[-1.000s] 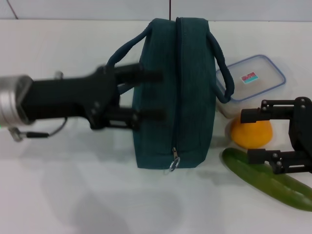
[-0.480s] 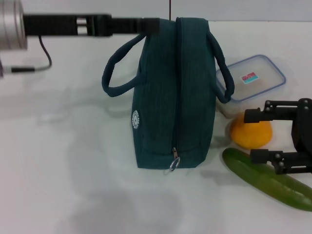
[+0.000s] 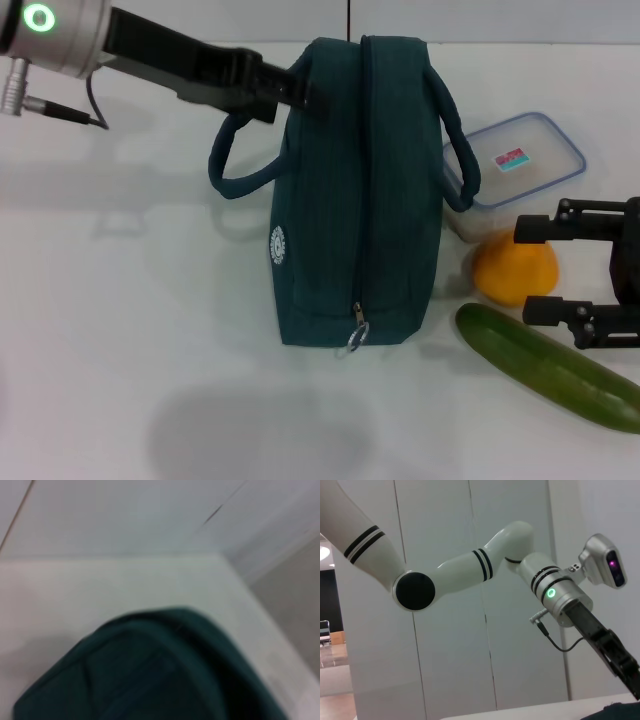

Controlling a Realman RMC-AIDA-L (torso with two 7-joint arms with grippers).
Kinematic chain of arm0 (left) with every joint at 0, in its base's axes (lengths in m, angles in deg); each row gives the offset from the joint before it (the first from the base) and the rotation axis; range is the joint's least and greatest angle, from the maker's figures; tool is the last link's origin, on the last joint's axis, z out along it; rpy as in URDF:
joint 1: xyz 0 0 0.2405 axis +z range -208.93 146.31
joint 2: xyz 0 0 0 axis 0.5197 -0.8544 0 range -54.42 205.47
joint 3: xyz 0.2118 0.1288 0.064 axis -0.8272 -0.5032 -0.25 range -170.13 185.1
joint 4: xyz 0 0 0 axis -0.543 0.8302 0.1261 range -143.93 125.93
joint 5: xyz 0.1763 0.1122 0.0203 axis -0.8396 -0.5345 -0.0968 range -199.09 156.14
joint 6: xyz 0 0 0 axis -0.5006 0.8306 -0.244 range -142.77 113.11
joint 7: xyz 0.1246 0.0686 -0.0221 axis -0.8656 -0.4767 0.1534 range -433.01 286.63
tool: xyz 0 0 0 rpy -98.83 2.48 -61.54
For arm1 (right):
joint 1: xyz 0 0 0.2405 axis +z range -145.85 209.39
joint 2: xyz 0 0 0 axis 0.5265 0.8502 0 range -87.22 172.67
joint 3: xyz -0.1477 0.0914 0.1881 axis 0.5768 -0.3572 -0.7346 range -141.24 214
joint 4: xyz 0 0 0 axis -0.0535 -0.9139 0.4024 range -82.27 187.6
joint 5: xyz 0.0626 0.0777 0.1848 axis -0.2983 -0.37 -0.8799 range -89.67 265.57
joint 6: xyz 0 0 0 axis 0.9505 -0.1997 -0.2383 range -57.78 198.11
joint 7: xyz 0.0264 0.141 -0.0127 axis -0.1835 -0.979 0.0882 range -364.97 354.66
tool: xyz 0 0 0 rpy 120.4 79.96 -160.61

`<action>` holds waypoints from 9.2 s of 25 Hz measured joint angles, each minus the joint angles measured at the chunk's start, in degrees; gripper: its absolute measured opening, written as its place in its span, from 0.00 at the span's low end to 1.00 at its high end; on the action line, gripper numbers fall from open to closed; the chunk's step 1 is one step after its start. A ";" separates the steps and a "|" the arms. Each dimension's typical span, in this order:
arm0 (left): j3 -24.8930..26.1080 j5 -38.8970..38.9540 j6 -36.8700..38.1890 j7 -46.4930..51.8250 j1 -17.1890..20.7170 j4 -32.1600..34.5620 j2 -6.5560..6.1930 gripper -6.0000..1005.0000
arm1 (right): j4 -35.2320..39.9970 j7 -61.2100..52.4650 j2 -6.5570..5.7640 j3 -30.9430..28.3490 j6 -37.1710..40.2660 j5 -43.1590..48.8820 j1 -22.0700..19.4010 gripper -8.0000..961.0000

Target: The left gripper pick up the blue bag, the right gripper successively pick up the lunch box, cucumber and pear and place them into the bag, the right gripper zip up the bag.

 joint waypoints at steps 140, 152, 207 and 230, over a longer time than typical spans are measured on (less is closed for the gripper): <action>0.79 2.70 -4.19 -13.04 2.47 -6.54 3.36 0.06 | -45.12 -24.10 2.30 -6.43 -51.39 -30.99 14.26 0.78; 0.80 2.77 -4.21 -13.04 2.33 -6.55 3.45 0.06 | -45.14 -24.21 2.30 -5.15 -50.39 -30.99 13.88 0.56; 2.30 3.71 -4.10 -14.41 3.49 -6.57 1.43 0.06 | -39.15 -24.21 1.60 -2.26 -34.85 -35.84 5.65 0.11; 1.84 3.84 -3.50 -14.64 3.56 -6.49 1.87 0.06 | -37.98 -24.22 1.36 -2.39 -27.43 -41.82 4.21 0.11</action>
